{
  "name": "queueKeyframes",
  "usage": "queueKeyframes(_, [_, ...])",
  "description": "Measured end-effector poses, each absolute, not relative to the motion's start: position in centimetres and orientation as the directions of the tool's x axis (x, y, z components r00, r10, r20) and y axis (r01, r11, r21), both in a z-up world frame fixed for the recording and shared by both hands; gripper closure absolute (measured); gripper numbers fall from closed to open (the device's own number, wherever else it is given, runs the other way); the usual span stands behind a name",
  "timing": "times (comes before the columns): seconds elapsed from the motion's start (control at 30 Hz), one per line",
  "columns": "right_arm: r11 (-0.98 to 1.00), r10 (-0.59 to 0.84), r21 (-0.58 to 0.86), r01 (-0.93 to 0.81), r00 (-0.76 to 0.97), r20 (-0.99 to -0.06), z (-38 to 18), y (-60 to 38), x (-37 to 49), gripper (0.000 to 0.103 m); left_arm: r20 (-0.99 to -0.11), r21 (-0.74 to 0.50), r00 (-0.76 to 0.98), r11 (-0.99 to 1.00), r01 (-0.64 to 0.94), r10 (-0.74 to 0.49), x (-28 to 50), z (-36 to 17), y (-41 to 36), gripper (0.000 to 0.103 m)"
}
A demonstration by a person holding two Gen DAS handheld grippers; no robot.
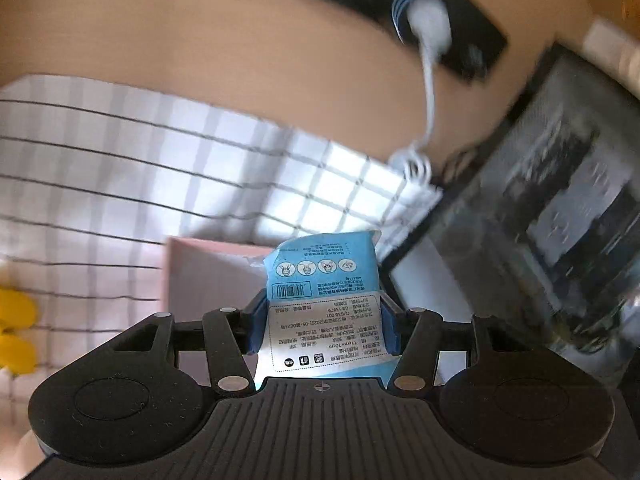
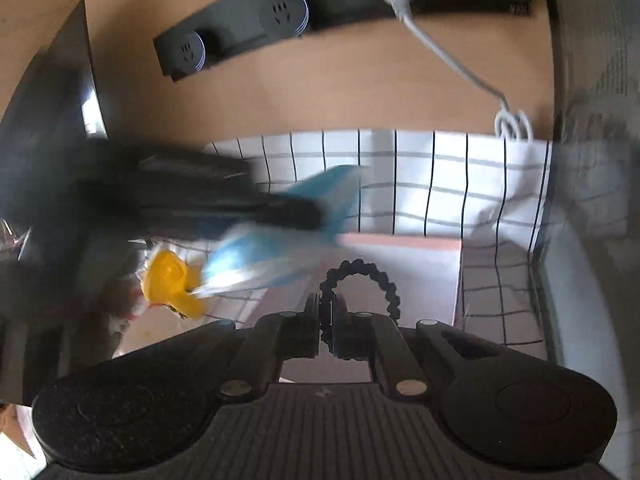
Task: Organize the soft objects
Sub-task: 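Carry both items into the pink box and open both grippers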
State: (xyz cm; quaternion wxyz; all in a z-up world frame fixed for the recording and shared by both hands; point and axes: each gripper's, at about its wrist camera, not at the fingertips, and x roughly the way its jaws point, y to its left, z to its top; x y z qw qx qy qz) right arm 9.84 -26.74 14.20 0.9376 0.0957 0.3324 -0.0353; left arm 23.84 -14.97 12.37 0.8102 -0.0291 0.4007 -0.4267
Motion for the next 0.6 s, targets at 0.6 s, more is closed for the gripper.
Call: queueKeyframes(0.6, [0.978, 0.080, 0.193, 0.073, 0.729, -0.680, 9.3, -24.4, 4.2, 0.054, -0.609, -0.290, 0.436, 0.697, 0.656, -0.663, 21.8, 10.4, -13.9, 0.046])
